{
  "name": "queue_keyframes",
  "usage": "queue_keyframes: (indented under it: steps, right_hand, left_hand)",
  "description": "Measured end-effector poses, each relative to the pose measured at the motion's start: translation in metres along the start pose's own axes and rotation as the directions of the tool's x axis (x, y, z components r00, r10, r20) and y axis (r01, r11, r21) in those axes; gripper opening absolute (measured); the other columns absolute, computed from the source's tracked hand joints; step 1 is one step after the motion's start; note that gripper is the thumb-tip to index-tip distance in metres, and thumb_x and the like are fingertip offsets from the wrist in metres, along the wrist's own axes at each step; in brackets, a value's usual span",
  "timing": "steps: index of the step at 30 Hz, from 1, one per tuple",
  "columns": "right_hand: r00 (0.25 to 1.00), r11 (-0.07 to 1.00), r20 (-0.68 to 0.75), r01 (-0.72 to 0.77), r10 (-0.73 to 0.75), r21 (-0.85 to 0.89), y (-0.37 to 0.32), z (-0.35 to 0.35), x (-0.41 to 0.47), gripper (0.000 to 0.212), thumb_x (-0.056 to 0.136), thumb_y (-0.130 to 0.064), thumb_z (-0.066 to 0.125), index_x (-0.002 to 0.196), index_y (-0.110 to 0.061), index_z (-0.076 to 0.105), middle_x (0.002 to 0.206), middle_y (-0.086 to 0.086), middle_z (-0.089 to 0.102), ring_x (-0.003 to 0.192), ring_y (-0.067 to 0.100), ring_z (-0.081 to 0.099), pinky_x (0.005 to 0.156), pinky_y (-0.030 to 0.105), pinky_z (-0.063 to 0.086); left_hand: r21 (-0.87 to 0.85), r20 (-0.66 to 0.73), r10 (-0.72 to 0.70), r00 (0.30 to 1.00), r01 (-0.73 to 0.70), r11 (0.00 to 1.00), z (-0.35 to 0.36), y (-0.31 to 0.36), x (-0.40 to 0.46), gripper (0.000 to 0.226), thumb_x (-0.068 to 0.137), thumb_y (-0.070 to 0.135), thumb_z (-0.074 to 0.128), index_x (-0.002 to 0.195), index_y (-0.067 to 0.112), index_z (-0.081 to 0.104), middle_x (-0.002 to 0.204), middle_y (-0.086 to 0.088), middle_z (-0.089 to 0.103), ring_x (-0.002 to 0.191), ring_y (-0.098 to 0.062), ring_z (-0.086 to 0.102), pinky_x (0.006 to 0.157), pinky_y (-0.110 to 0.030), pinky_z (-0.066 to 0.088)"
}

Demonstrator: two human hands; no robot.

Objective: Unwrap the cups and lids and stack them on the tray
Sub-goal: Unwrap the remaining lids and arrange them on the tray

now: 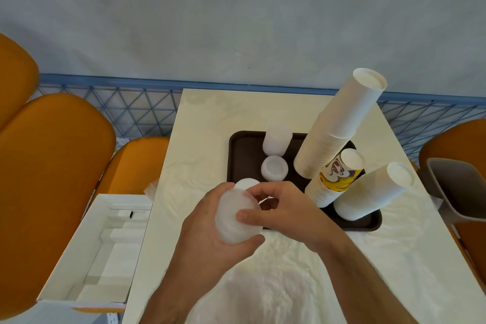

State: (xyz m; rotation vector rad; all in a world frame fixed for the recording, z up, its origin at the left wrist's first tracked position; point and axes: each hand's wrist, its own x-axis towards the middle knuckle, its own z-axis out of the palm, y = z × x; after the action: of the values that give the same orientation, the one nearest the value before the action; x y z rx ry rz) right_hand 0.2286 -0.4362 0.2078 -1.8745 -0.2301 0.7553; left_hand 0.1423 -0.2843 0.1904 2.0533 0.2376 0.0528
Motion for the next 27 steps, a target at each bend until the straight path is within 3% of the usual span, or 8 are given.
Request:
queue_keyframes:
  steps: [5,11,13,15,18,20,24,27]
  right_hand:
    - [0.996,0.983,-0.063,-0.046,0.058,0.176,0.010,-0.002,0.002,0.026,0.081,-0.021,0.083,0.103,-0.014,0.072,0.099,0.003,0.074,0.091,0.021,0.073,0.082,0.037,0.063]
    - [0.971,0.935,-0.224,0.004,0.080,0.354,0.019,-0.021,0.014,0.016,0.101,-0.026,0.059,0.107,-0.014,0.069,0.103,0.002,0.075,0.092,0.023,0.075,0.084,0.039,0.062]
    - [0.932,0.972,-0.358,0.038,0.049,0.233,0.026,-0.031,0.027,0.017,0.105,-0.026,0.052,0.105,-0.024,0.069,0.105,0.007,0.073,0.092,0.023,0.074,0.087,0.045,0.061]
    - [0.881,0.995,-0.470,0.011,-0.059,-0.104,0.043,-0.045,0.047,0.022,0.107,-0.024,0.046,0.112,-0.018,0.067,0.103,0.017,0.068,0.090,0.028,0.070,0.083,0.049,0.058]
    - [0.860,0.824,-0.440,-0.040,-0.260,-0.566,0.065,-0.062,0.078,0.033,0.108,-0.020,0.042,0.131,-0.012,0.063,0.113,0.012,0.065,0.088,0.021,0.057,0.063,0.019,0.044]
    - [0.881,0.736,-0.375,-0.047,-0.288,-0.675,0.074,-0.065,0.094,0.035,0.108,-0.017,0.041,0.138,-0.012,0.059,0.128,0.010,0.058,0.103,0.020,0.055,0.069,0.012,0.038]
    - [0.944,0.590,-0.244,-0.070,-0.220,-0.804,0.091,-0.066,0.121,0.037,0.107,-0.014,0.045,0.142,-0.011,0.054,0.138,0.012,0.050,0.114,0.025,0.055,0.090,0.030,0.054]
    - [0.958,0.550,-0.246,-0.129,-0.145,-0.825,0.102,-0.067,0.136,0.040,0.106,-0.020,0.046,0.146,-0.016,0.048,0.142,0.007,0.048,0.105,0.018,0.055,0.082,0.027,0.057]
  left_hand:
    - [0.007,-0.003,0.015,1.000,-0.015,1.000,0.001,-0.004,-0.001,0.079,0.059,0.042,0.092,0.113,0.057,0.036,0.110,0.040,0.039,0.108,0.019,0.043,0.069,0.004,0.038]
    - [0.042,-0.001,-0.003,1.000,0.003,0.999,-0.007,-0.005,0.001,0.078,0.058,0.051,0.090,0.115,0.057,0.036,0.112,0.044,0.038,0.110,0.022,0.035,0.073,-0.003,0.036]
    - [0.040,0.000,0.009,1.000,-0.009,0.999,-0.008,-0.006,0.002,0.079,0.057,0.052,0.090,0.115,0.059,0.037,0.114,0.049,0.037,0.111,0.024,0.033,0.075,-0.003,0.035]
    - [0.053,0.007,0.010,1.000,-0.010,0.999,-0.009,-0.006,0.003,0.079,0.057,0.051,0.090,0.115,0.059,0.036,0.113,0.055,0.032,0.111,0.026,0.031,0.074,-0.002,0.035]
    - [0.054,-0.003,-0.001,1.000,0.001,0.999,-0.011,-0.007,0.004,0.079,0.057,0.051,0.090,0.113,0.060,0.035,0.113,0.048,0.036,0.112,0.024,0.032,0.074,-0.002,0.035]
    - [0.050,-0.004,-0.022,1.000,0.022,0.999,-0.012,-0.010,0.004,0.078,0.057,0.051,0.090,0.113,0.059,0.035,0.114,0.044,0.037,0.112,0.022,0.035,0.074,-0.001,0.035]
    - [0.045,-0.007,-0.048,0.999,0.049,0.998,-0.015,-0.016,0.003,0.079,0.057,0.051,0.090,0.116,0.056,0.037,0.116,0.043,0.038,0.110,0.016,0.041,0.072,0.002,0.035]
    - [0.033,-0.012,-0.067,0.998,0.067,0.997,-0.019,-0.018,0.003,0.082,0.058,0.050,0.089,0.122,0.052,0.038,0.118,0.042,0.038,0.112,0.012,0.042,0.073,0.001,0.035]
